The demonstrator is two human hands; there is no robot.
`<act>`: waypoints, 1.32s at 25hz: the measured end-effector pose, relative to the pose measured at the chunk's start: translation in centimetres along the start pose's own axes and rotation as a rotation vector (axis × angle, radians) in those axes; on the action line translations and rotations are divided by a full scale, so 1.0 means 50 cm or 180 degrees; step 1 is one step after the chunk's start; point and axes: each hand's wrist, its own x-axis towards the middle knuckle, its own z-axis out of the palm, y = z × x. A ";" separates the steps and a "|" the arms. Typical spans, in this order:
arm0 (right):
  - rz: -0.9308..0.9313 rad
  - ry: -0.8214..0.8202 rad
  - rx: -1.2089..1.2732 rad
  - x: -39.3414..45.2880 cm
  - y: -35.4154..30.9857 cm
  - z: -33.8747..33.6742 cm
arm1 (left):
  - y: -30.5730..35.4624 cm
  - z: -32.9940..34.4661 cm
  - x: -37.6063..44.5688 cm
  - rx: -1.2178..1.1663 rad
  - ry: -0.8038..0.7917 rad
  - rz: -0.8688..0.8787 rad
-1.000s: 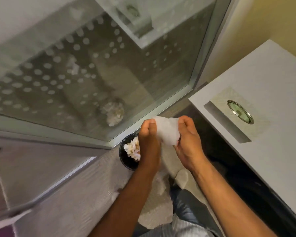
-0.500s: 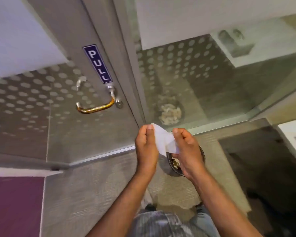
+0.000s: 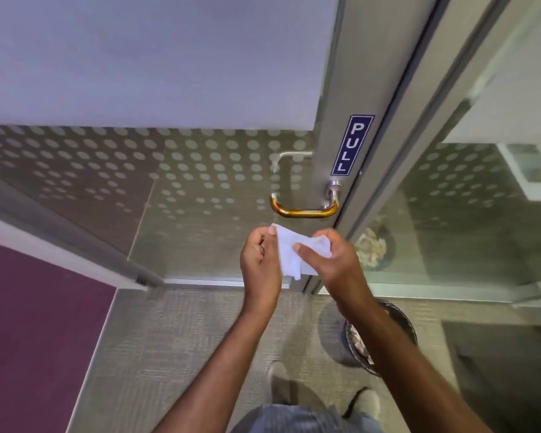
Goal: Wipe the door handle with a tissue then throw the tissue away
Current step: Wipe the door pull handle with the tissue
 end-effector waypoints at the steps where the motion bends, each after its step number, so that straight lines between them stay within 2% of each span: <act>1: -0.0087 -0.0058 -0.0007 0.013 -0.005 0.009 | 0.003 -0.012 0.015 -0.0024 0.0070 0.0013; 5: -0.0241 0.0117 -0.0022 0.060 -0.023 0.024 | 0.009 -0.029 0.072 0.0009 0.0275 0.0138; 9: -0.0991 0.0477 -0.0761 0.101 -0.052 0.024 | 0.008 -0.013 0.110 -0.0013 0.0299 0.0099; 15: -0.1479 0.0591 -0.1843 0.135 -0.080 0.018 | -0.021 0.008 0.151 -0.0008 0.0274 -0.0381; 18: -0.1454 0.0935 -0.3184 0.118 -0.073 0.043 | -0.037 0.009 0.162 0.0028 0.0313 -0.0462; 20: -0.1475 0.1044 -0.3625 0.099 -0.074 0.086 | -0.042 0.008 0.169 0.0022 0.0324 -0.0502; 22: -0.1301 0.0812 -0.3926 0.094 -0.073 0.136 | -0.044 0.004 0.175 0.0065 0.0228 -0.0471; 25: -0.0665 0.0362 -0.4386 0.109 -0.067 0.189 | -0.041 -0.011 0.184 0.0183 -0.0182 -0.0472; 27: -0.0474 0.0375 -0.4551 0.122 -0.072 0.199 | -0.032 -0.029 0.193 0.0656 -0.0237 -0.0260; 29: -0.0480 0.0335 -0.4829 0.131 -0.080 0.206 | -0.016 -0.050 0.194 0.1249 -0.0181 0.0192; 31: -0.0458 0.0263 -0.4923 0.139 -0.087 0.211 | 0.011 -0.061 0.190 0.1663 -0.0191 0.0796; 33: -0.0315 0.0188 -0.4682 0.154 -0.099 0.209 | 0.036 -0.069 0.191 0.2032 -0.0141 0.1565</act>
